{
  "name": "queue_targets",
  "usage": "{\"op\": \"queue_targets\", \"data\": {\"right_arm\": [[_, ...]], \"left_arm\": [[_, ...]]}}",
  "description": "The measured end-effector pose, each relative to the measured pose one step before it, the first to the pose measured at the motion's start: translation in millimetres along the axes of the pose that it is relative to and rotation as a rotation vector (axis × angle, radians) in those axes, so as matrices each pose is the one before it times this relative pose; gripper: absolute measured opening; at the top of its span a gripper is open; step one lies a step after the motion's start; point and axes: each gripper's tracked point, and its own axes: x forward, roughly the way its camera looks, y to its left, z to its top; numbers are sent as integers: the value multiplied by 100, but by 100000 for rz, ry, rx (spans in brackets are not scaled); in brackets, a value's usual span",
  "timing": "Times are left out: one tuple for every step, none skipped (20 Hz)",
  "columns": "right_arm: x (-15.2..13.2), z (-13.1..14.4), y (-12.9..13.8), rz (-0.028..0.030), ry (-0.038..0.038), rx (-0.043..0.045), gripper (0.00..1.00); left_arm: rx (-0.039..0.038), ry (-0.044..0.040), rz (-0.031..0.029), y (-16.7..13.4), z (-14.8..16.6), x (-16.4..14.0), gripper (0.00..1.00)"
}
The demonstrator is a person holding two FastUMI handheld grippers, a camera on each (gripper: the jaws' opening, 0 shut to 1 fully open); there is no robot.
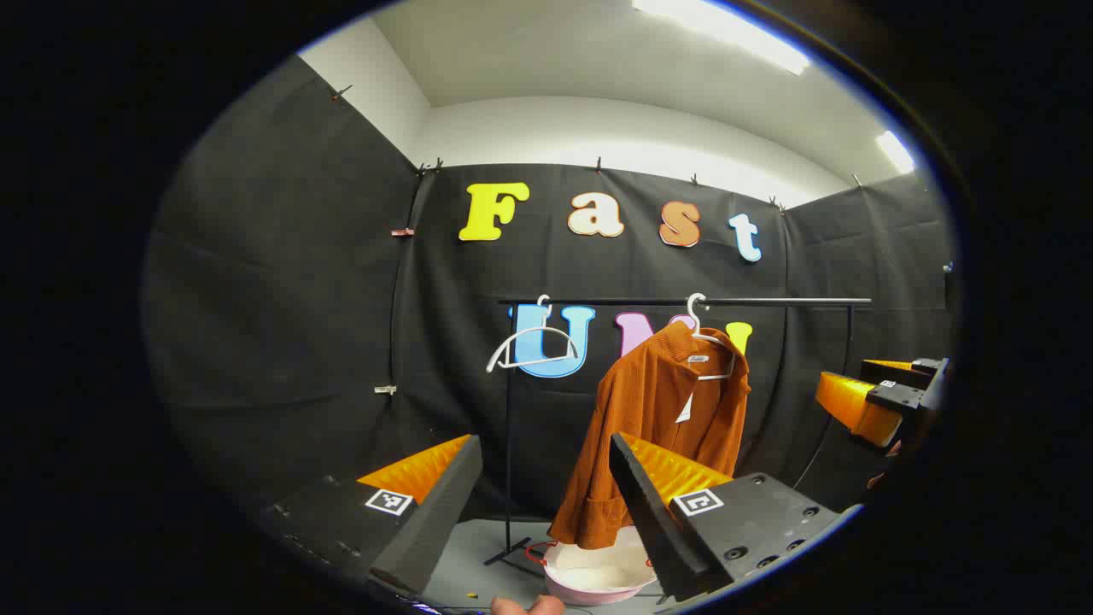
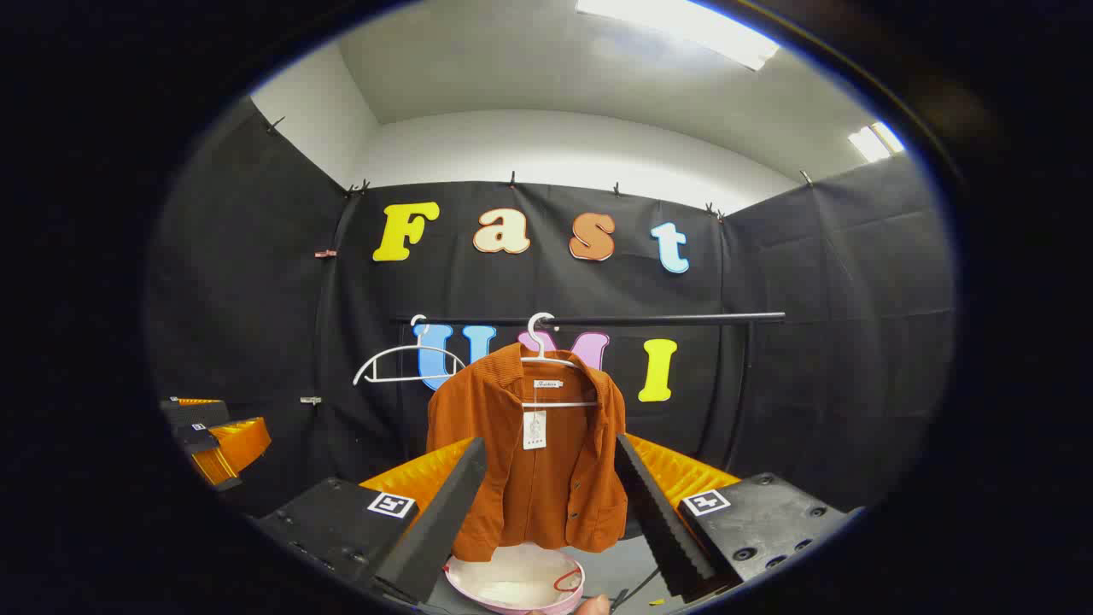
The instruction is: Grasp the clothes on the hanger with both hands and then place them into the laundry hamper below.
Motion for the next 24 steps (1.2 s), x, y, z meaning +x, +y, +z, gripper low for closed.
{"op": "queue_targets", "data": {"right_arm": [[-171,-6,-170,-831,112,332,98],[-171,-23,-331,-609,-74,272,97],[-231,-25,-216,-675,-219,285,97],[-233,-53,-334,-891,-126,187,97],[-185,-1,-304,-864,-226,64,97],[-208,79,-294,-927,-591,-188,97],[-156,113,-281,-869,-834,-333,97],[-246,121,-137,-620,-665,-287,97],[-179,70,-57,-415,-396,-317,98],[-230,100,49,-168,-535,-695,98],[-153,173,-49,-328,-570,-703,97],[-267,299,8,-123,-777,-426,98],[-172,224,18,-340,-578,-357,97],[-208,112,6,-223,-270,-452,98],[-129,17,131,55,-236,-470,98],[-153,72,144,-15,-104,-516,98],[-81,54,120,113,-102,-521,98],[-12,-66,78,108,340,-510,98],[41,-101,100,81,385,-298,98],[-74,-12,35,-15,163,-57,98],[69,-18,79,-81,128,180,97],[90,-37,72,10,104,179,98],[225,-57,34,-161,338,-138,96],[68,-151,-59,-260,213,-371,98]], "left_arm": [[1000,-937,-1445,-307,436,-54,95],[886,-990,-1232,-311,337,-78,92],[573,-1009,-1301,-414,409,31,95],[510,-933,-1265,-447,201,-40,95],[405,-736,-830,-207,153,-44,95],[-8,-264,-878,-160,-138,-20,95],[-479,24,-931,-219,-16,-5,95],[-296,-42,-732,-203,-39,-20,95],[140,-50,-417,-113,-2,-53,95],[509,74,-283,29,-99,-113,95],[699,25,-406,-14,-19,-111,95],[536,-308,-318,11,-26,-182,95],[170,-157,-233,27,1,-126,95],[-188,74,-313,69,-83,-79,95],[-318,56,-162,89,29,-49,95],[-203,7,-37,62,-2,-35,95],[-106,49,230,109,-30,-43,95],[-34,427,-22,80,-156,32,95],[-13,363,39,68,-74,89,95],[-35,283,-148,11,-68,118,95],[-138,27,-295,-7,59,116,95],[-217,-11,-199,-30,-26,149,95],[-314,-185,-384,-55,55,300,95],[-227,-70,-555,-126,-91,341,95]]}}
